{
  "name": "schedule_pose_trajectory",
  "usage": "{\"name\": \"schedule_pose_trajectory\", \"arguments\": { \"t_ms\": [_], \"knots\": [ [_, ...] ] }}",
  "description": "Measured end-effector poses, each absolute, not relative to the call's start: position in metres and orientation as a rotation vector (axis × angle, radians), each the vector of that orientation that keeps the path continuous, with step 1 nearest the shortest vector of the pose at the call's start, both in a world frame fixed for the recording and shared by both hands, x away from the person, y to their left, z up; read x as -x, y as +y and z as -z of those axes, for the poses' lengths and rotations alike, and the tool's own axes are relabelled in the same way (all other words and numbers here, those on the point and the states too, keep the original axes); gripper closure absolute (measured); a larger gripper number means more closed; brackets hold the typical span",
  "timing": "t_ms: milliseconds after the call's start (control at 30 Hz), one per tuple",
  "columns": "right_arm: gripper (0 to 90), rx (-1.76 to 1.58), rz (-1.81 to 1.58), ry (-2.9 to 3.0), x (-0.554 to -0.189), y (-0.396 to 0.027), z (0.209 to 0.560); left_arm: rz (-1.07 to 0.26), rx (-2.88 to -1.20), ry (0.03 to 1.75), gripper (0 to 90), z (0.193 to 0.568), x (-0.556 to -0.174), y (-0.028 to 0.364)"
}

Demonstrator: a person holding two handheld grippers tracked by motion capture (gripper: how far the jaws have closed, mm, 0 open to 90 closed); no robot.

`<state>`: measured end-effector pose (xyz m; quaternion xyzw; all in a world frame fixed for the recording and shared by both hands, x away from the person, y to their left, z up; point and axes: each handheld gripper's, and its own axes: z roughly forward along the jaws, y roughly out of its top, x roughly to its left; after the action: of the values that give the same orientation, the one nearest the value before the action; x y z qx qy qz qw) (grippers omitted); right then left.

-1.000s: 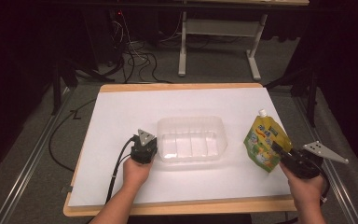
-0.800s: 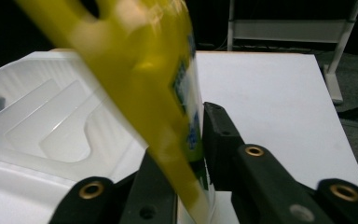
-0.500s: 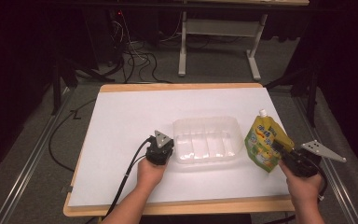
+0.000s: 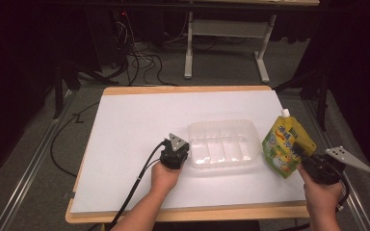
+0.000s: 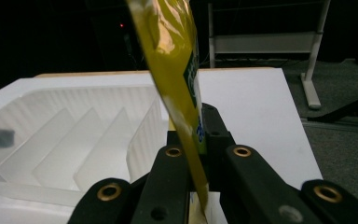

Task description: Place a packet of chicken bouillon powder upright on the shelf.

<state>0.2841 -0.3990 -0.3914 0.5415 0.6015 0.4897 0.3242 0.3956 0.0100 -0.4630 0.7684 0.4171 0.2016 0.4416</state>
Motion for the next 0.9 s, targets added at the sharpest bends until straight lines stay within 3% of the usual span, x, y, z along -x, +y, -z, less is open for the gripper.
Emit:
{"name": "schedule_pose_trajectory", "arguments": {
  "t_ms": [200,400,667,767,900],
  "knots": [
    [90.0,-1.414,-1.303,1.523,-0.277,-0.402,0.383,-0.502,-1.907,1.044,87.2,0.461,-0.400,0.010],
    [90.0,-1.404,-1.324,1.486,-0.272,-0.404,0.375,-0.528,-1.907,1.017,79.4,0.455,-0.398,0.024],
    [90.0,-1.377,-1.345,1.446,-0.266,-0.403,0.360,-0.567,-1.854,0.988,63.0,0.437,-0.374,0.089],
    [90.0,-1.353,-1.374,1.428,-0.263,-0.402,0.349,-0.533,-1.806,1.007,56.7,0.434,-0.360,0.121],
    [90.0,-1.306,-1.422,1.397,-0.259,-0.396,0.327,-0.494,-1.749,1.014,51.2,0.435,-0.354,0.134]
  ]
}}
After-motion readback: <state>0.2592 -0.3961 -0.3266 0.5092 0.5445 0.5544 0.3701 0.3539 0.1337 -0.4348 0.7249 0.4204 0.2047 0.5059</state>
